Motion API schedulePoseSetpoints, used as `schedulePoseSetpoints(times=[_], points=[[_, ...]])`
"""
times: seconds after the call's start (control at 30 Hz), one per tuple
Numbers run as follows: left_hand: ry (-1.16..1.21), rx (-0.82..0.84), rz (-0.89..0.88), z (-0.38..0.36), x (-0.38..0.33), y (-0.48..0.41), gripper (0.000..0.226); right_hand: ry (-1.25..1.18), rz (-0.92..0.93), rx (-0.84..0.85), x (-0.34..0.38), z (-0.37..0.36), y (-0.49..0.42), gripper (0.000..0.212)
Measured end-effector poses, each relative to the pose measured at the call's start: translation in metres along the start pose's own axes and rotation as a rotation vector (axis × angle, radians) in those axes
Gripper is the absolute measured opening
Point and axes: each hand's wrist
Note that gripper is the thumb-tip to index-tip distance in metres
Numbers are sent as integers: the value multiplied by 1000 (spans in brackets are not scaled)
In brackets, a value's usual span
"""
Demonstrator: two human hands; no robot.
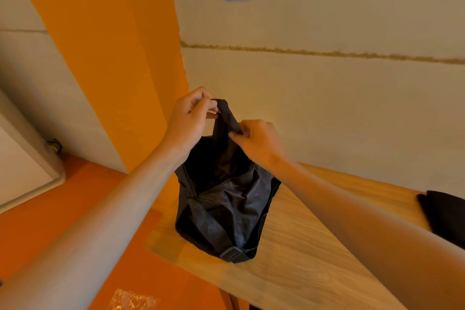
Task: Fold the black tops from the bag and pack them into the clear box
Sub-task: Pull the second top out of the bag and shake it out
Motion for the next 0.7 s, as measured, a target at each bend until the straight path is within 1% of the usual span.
schedulePoseSetpoints(times=[0.1,0.17,0.3,0.47,0.57,0.63,0.7], points=[[-8,-25,-4,11,-7,1,25,-39,-10,-144,-2,7,-2,20],[-4,-19,7,16,-8,-2,28,-76,-19,-202,2,21,-11,18],[27,15,22,20,-15,-9,23,-112,0,-219,17,55,-30,18],[46,75,-58,13,-33,-18,25,-125,67,-234,42,91,-46,18],[131,28,-49,7,-48,-24,30,-163,92,-286,61,115,-56,18],[147,-5,-57,5,-61,-29,30,-216,101,-331,75,130,-65,18],[152,-24,-90,3,-75,-34,28,-198,135,-366,84,143,-72,17]])
Point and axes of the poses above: each hand's wrist, its own y-axis away from the middle knuckle, its own z-axis out of the back of the hand, x = y × z, and after that the axes turned 15 degrees about -x, right-handed
